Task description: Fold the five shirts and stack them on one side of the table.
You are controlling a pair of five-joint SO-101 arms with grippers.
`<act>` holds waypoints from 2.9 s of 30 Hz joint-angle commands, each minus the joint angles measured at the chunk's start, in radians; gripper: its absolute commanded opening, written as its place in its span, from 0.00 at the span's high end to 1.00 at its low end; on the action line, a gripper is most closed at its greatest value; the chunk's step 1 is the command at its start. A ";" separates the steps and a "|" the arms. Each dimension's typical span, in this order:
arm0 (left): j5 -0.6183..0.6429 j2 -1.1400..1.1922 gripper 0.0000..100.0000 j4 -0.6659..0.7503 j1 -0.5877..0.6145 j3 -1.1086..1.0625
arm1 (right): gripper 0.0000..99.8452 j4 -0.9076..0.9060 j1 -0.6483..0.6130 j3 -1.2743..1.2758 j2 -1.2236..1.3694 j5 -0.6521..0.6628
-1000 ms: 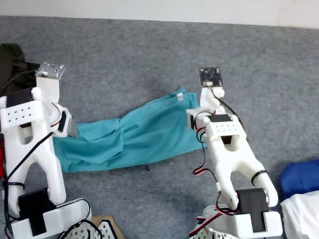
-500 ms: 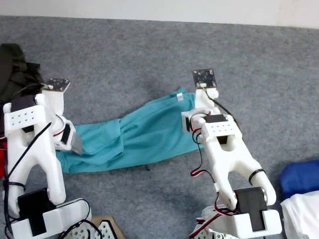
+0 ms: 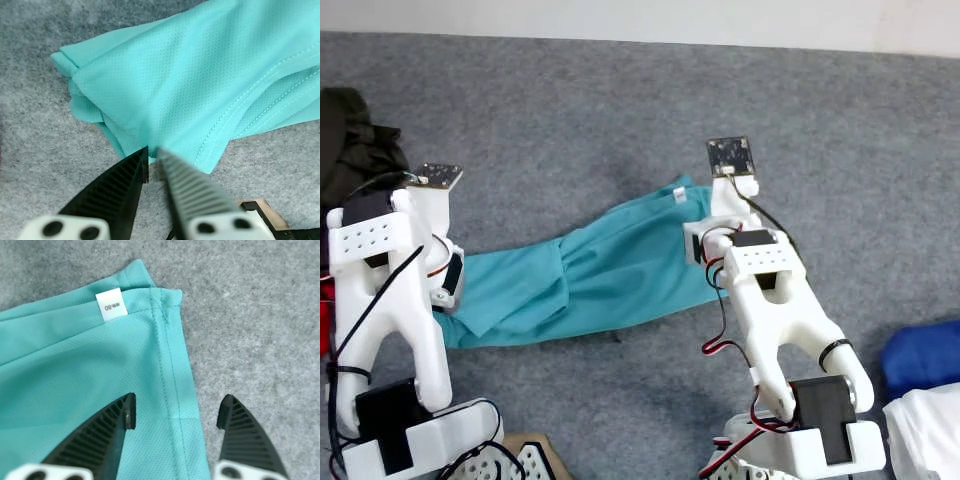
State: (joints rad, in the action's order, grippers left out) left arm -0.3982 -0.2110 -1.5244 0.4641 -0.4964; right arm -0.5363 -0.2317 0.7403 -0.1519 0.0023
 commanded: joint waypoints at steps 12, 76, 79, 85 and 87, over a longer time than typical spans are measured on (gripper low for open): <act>0.002 -0.031 0.58 0.009 0.076 0.122 | 0.73 0.016 -0.007 -0.004 -0.004 -0.008; 0.008 -0.030 0.58 0.157 0.308 0.160 | 0.99 -0.177 -0.687 -0.392 -0.001 0.011; 0.008 -0.030 0.58 0.157 0.318 0.160 | 0.99 -0.145 -0.723 -0.417 0.036 0.012; 0.008 -0.030 0.58 0.193 0.321 0.150 | 0.99 -0.143 -0.773 -0.535 0.131 0.012; 0.008 -0.030 0.58 0.192 0.321 0.148 | 0.99 -0.143 -0.800 -0.570 0.160 0.012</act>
State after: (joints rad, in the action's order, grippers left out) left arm -0.3982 -0.2110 -1.3464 0.7741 -0.3751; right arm -0.6989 -0.9927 0.2647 0.0000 0.0115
